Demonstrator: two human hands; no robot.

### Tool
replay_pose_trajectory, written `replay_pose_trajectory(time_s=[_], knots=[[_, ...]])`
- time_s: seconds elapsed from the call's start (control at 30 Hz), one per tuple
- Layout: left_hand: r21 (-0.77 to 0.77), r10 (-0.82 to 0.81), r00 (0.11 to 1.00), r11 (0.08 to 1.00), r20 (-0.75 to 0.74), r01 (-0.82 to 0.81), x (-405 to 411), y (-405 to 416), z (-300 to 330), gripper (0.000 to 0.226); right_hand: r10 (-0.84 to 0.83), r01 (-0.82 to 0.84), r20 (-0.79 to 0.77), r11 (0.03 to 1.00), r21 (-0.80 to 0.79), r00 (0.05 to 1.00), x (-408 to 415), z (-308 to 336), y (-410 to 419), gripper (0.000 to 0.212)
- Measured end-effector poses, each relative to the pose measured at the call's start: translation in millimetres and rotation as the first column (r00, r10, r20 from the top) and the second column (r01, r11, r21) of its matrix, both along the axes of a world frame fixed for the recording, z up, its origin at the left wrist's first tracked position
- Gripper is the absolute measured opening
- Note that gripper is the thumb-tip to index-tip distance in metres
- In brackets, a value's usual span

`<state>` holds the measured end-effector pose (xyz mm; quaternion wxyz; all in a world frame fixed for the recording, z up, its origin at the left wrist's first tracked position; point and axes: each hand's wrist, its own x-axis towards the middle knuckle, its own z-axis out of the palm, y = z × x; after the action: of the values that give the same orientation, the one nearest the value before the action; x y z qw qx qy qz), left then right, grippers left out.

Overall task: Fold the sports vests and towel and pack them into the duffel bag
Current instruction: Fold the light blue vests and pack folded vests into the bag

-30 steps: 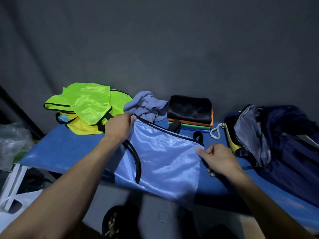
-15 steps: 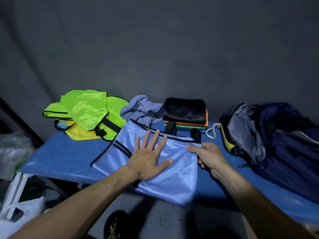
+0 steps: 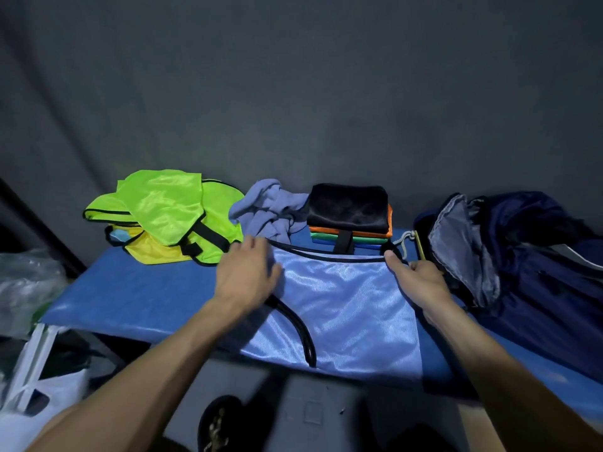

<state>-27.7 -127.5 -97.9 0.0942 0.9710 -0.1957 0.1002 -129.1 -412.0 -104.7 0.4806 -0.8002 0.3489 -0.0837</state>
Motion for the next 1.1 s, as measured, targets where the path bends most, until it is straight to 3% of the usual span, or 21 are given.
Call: replay_pose_trajectory(time_s=[0.07,0.17,0.3,0.43,0.53,0.6,0.67,0.73,0.77,0.83,0.9,0.97,1.03,1.1], knots=[[-0.053,0.106,0.990,0.992,-0.097,-0.111,17,14,1,0.036,-0.027,0.027,0.012,1.000,0.009,1.000,1,-3,-2,0.065],[-0.177,0.116,0.966,0.971,-0.231,-0.159,36,22,-6,0.044,-0.039,0.038,0.029,0.999,0.028,0.999,3,-4,-2,0.065],[-0.233,0.120,0.955,0.955,-0.272,-0.186,39,15,-11,0.039,-0.086,0.079,0.067,0.992,0.098,0.994,9,-10,1,0.051],[-0.169,0.196,0.960,0.958,-0.199,-0.230,42,12,-9,0.035,-0.076,0.075,0.117,0.997,0.014,0.990,9,-10,13,0.034],[-0.093,0.216,0.960,0.968,-0.176,-0.235,43,9,-5,0.034,-0.037,0.045,0.090,0.995,-0.087,0.995,8,-11,14,0.043],[-0.035,0.188,0.982,0.981,-0.034,-0.189,38,2,-4,0.032,-0.019,0.024,0.063,0.996,-0.087,0.998,9,-11,10,0.055],[-0.010,0.085,0.982,0.996,0.168,-0.084,23,-12,-2,0.030,-0.013,0.014,0.023,0.999,-0.049,1.000,11,-10,7,0.072],[-0.109,-0.143,0.951,0.978,0.274,0.178,3,-31,3,0.024,-0.007,0.008,0.023,0.999,-0.038,1.000,14,-10,5,0.069],[-0.135,-0.298,0.923,0.932,0.244,0.336,-9,-42,3,0.024,-0.006,0.008,0.043,0.998,-0.055,0.999,14,-11,5,0.062],[-0.068,-0.502,0.864,0.862,0.036,0.503,-28,-60,-3,0.047,-0.008,0.015,0.068,0.995,-0.100,0.998,14,-11,8,0.054],[0.064,-0.491,0.847,0.857,-0.201,0.512,-35,-68,-16,0.074,-0.018,0.026,0.070,0.993,-0.113,0.997,11,-9,11,0.056],[0.137,-0.434,0.839,0.857,-0.328,0.497,-36,-70,-27,0.084,-0.021,0.029,0.079,0.995,-0.100,0.997,9,-7,12,0.059],[0.144,-0.421,0.835,0.858,-0.353,0.494,-33,-71,-29,0.085,0.005,0.001,0.065,0.996,-0.095,0.998,8,-11,9,0.055],[0.122,-0.441,0.851,0.864,-0.284,0.488,-29,-74,-23,0.077,0.031,-0.025,0.058,0.995,-0.095,0.998,4,-12,9,0.056]])
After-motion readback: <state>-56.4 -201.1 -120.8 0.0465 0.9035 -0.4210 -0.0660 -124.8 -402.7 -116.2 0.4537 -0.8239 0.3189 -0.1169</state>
